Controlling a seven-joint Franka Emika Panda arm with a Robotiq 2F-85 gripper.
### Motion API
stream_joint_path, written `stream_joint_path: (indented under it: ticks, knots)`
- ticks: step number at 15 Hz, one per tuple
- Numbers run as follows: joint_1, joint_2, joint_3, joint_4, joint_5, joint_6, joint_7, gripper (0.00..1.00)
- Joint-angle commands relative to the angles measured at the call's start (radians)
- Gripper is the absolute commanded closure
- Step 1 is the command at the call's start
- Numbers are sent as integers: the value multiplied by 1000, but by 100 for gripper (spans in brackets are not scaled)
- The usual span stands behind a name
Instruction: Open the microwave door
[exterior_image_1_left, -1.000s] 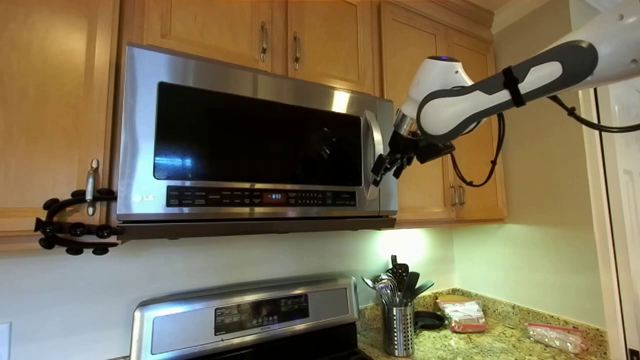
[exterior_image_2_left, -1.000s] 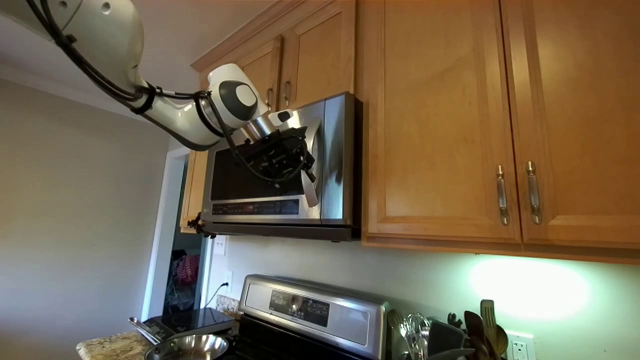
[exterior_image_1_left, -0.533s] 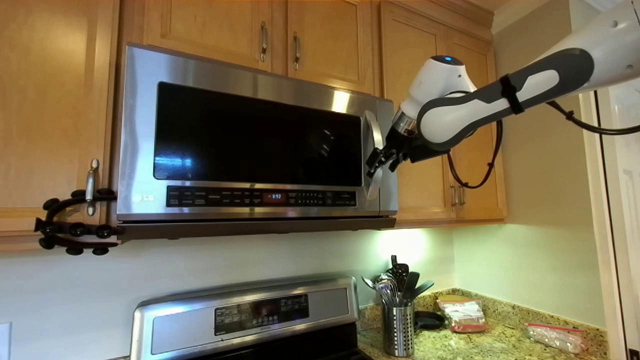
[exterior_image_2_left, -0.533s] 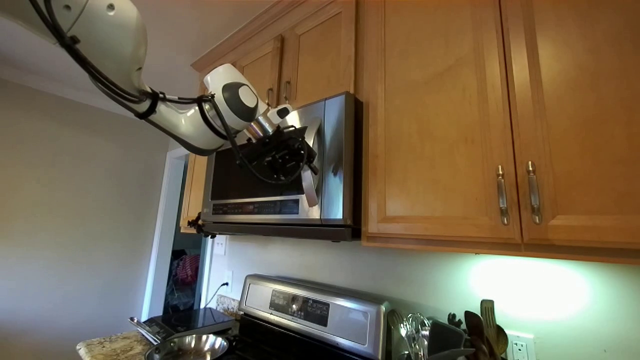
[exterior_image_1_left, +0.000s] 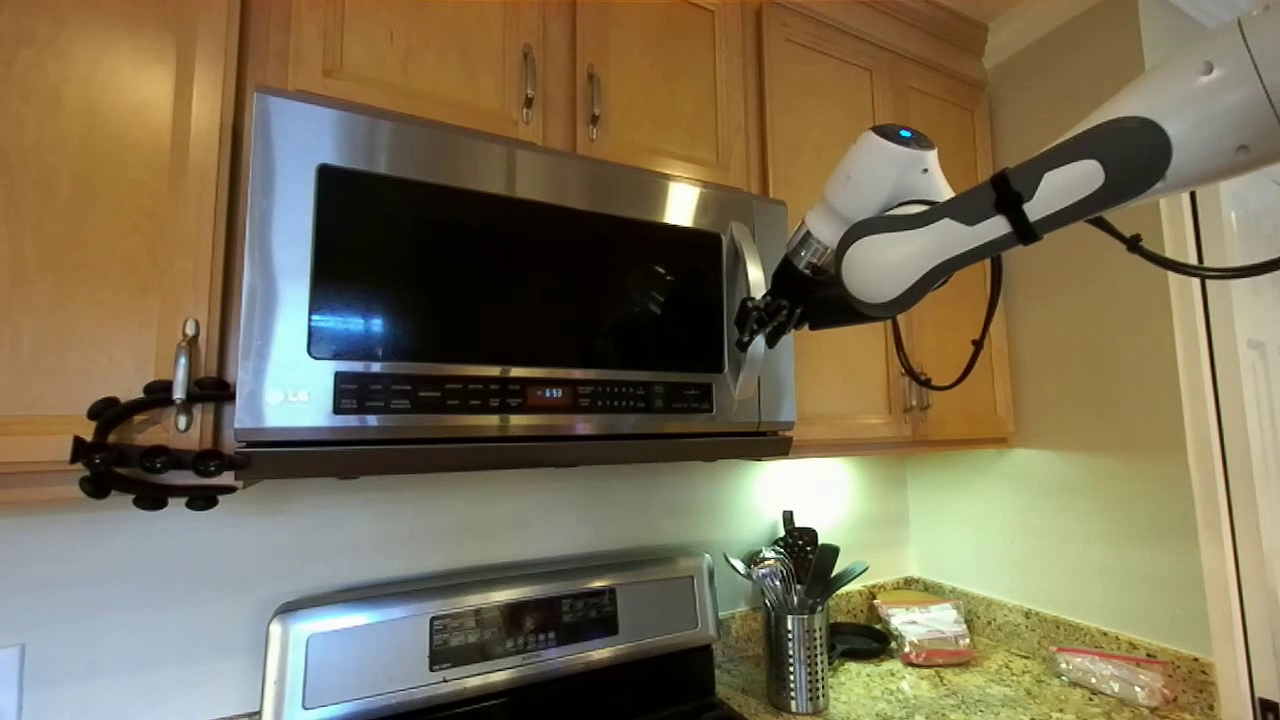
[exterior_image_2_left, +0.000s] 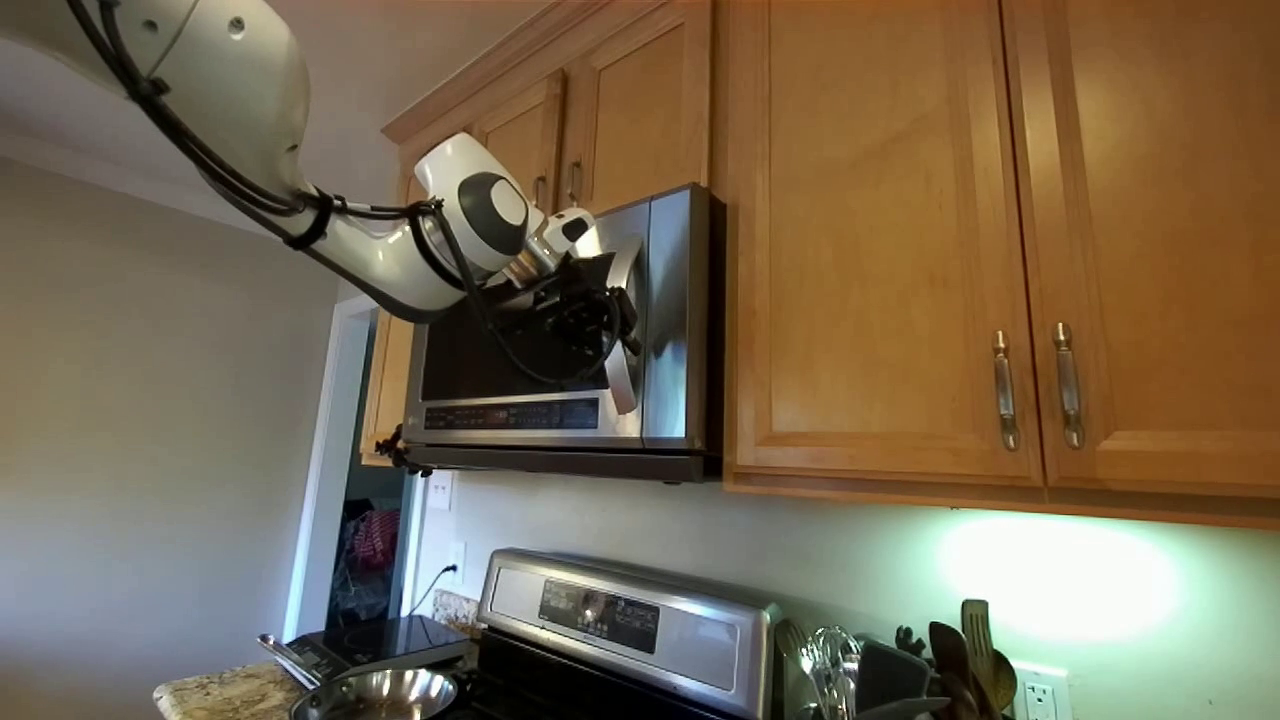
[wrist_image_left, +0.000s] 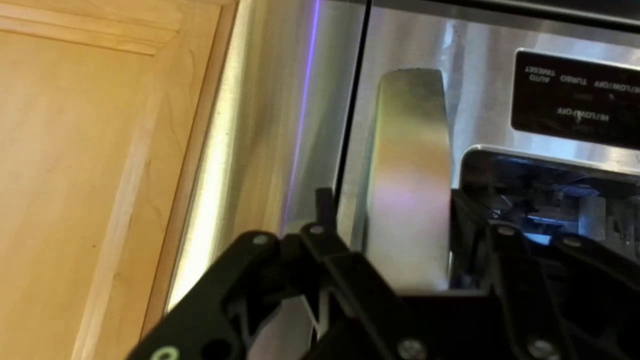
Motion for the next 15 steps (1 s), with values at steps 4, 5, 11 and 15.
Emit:
stream_joint_path:
  ticks: [4, 5, 11, 15]
  knots:
    - [28, 19, -32, -22, 73, 60, -49, 86]
    - [34, 11, -32, -25, 110, 38, -90, 86]
    - [146, -36, -102, -37, 405, -122, -414, 86]
    - [134, -52, -85, -19, 379, -204, -443, 86]
